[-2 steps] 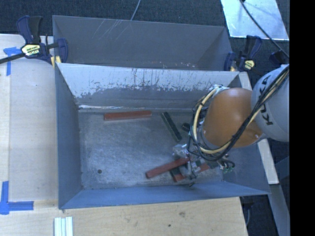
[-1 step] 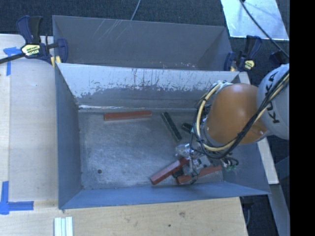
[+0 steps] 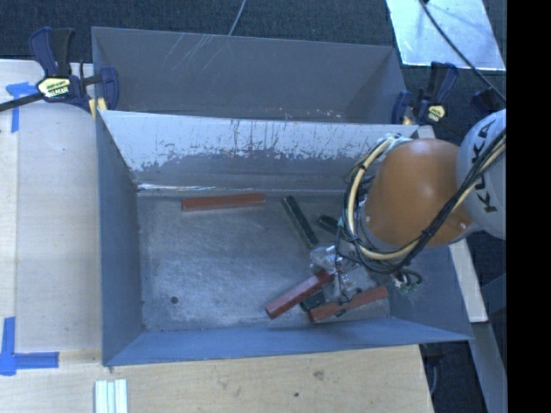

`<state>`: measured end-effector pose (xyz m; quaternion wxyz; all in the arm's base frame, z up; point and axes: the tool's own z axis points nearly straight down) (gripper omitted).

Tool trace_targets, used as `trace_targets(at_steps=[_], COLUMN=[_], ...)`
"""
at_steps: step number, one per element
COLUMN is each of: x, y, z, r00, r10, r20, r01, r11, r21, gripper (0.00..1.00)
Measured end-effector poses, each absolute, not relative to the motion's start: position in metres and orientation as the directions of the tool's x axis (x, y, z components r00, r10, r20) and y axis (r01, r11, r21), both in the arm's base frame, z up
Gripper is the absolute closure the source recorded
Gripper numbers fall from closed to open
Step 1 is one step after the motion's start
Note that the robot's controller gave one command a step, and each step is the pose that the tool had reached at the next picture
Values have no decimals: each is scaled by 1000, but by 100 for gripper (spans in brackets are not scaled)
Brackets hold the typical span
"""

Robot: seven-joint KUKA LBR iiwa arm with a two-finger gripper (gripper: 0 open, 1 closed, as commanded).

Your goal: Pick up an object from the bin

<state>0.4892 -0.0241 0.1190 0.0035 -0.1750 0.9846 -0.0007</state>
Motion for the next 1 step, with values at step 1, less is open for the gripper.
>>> trace_targets(at_steps=[1], x=[489], y=[-24], z=[124], r00=[-939], r10=[-344], r20=[-5], r01=[-344], r11=[939], r21=[-2], gripper=[100])
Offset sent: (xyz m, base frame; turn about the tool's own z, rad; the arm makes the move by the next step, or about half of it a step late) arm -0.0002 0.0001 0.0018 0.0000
